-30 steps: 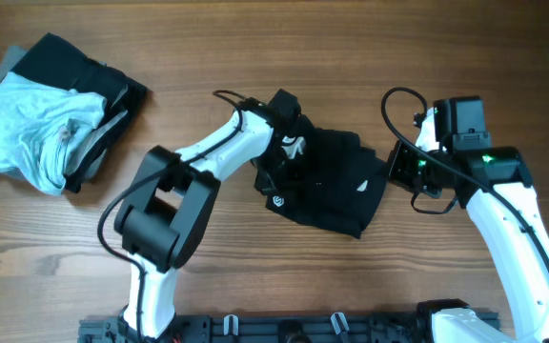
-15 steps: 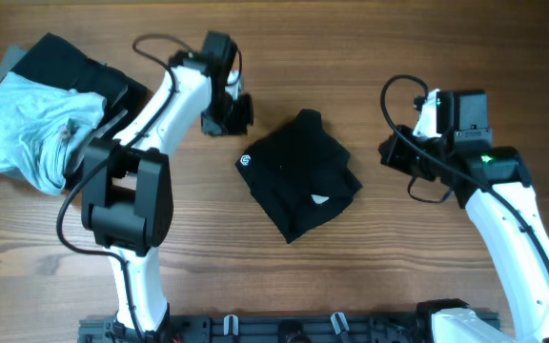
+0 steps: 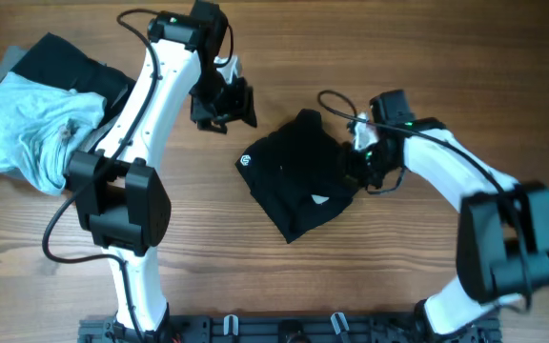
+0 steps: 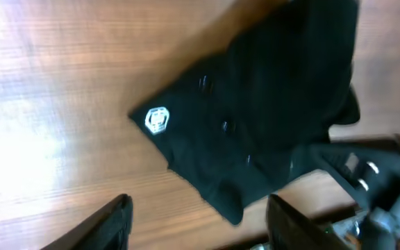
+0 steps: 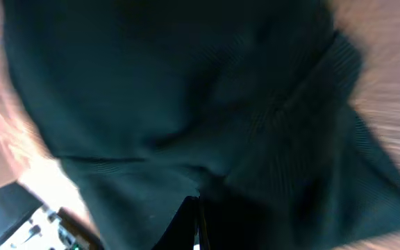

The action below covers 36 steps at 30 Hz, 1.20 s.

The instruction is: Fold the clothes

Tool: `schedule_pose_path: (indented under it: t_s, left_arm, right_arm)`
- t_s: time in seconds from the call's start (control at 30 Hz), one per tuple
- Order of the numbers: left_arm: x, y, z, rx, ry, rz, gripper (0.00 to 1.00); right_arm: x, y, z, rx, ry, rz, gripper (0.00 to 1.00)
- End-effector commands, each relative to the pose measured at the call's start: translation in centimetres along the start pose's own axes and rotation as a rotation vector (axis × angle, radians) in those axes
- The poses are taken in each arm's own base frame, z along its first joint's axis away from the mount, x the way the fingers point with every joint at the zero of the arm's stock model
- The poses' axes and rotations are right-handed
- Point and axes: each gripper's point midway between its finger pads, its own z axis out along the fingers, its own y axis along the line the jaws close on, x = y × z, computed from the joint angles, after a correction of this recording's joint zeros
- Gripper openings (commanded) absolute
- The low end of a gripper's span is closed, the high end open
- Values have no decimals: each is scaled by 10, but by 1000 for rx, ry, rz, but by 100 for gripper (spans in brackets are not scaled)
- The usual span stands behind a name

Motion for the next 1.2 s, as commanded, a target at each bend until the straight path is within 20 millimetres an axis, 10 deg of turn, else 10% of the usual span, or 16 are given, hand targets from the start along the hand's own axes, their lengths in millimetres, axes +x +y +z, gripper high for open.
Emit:
schedule_pose_path:
  t_s: [0.0, 0.3, 0.57, 0.97, 1.17]
  left_arm:
    - [22, -7, -11, 43, 68, 42, 63]
    - [61, 5, -34, -23, 92, 44, 79]
    - [63, -5, 36, 188, 165, -76, 98]
    - [89, 26, 104, 224, 92, -301, 100]
    - [67, 14, 128, 387, -10, -346, 100]
  right_arm:
    - [8, -2, 17, -52, 82, 70, 4]
    - [7, -3, 19, -52, 80, 75, 5]
    - [6, -2, 19, -54, 76, 72, 6]
    - [6, -2, 19, -54, 76, 71, 7]
    - [5, -2, 19, -56, 73, 68, 8]
